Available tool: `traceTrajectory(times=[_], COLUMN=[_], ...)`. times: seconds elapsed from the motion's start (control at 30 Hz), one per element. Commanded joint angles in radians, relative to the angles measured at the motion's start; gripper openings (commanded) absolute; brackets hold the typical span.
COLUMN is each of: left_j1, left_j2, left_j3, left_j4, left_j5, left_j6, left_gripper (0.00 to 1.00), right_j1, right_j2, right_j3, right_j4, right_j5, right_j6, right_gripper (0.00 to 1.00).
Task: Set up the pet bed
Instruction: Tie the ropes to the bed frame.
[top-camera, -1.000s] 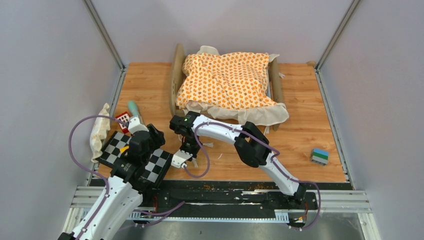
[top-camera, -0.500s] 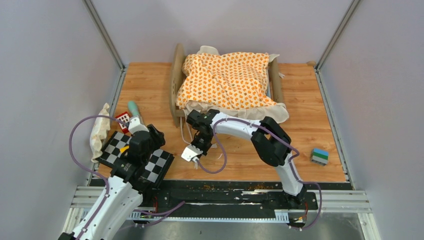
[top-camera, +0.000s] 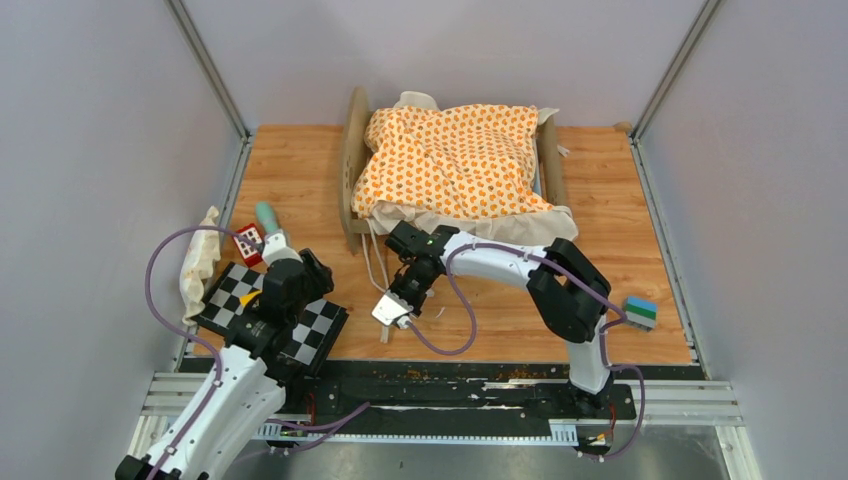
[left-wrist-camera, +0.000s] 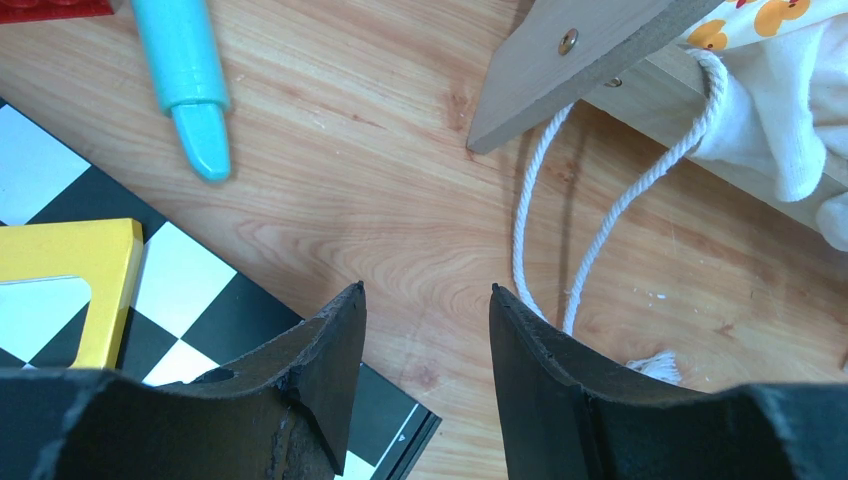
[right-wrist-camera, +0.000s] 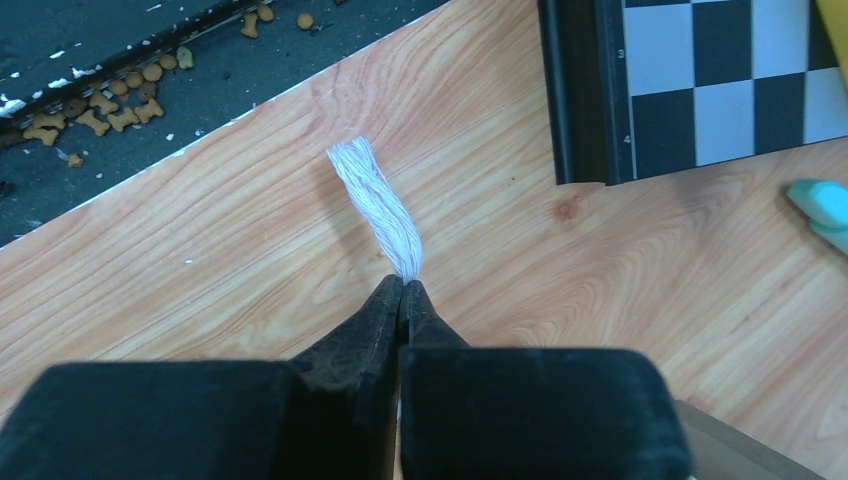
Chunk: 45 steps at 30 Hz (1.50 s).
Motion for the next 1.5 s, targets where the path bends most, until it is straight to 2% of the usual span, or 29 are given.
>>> traceTrajectory(times=[0.0, 0.4, 0.7, 1.03, 1.3, 1.47], left_j1=[0.006, 0.006, 0.006, 0.006, 0.005, 0.005], left_j2=[0.007, 0.067, 0.081, 0.226, 0.359, 0.443], left_j3=[-0.007, -0.014, -0.007, 0.023, -0.016, -0.029], left_j4=[0.050, 0.069, 0.064, 0.143, 0.374, 0.494], left_j5=[0.009, 0.030, 0.009, 0.011, 0.157, 0.198], left_j6=[0.004, -0.011, -0.016, -0.020, -0.045, -0.077], left_gripper=[0.57, 0.56, 0.61, 0.62, 0.63, 0.64], right_j1=[-0.008, -0.013, -0.013, -0.014, -0.013, -0.013], right_j2=[-0.070, -0.104, -0.098, -0.103, -0.125, -0.163], right_j3=[-0.032, -0.079, -0.086, -0.078, -0.079, -0.103], right_j4=[0.068, 0.097, 0.121, 0.126, 0.149, 0.184], right_j5=[-0.072, -0.097, -0.092, -0.102, -0.092, -0.090], right_j6=[0.020, 0.022, 0.026, 0.025, 0.036, 0.050], right_gripper=[0.00, 0.00, 0.00, 0.00, 0.00, 0.00])
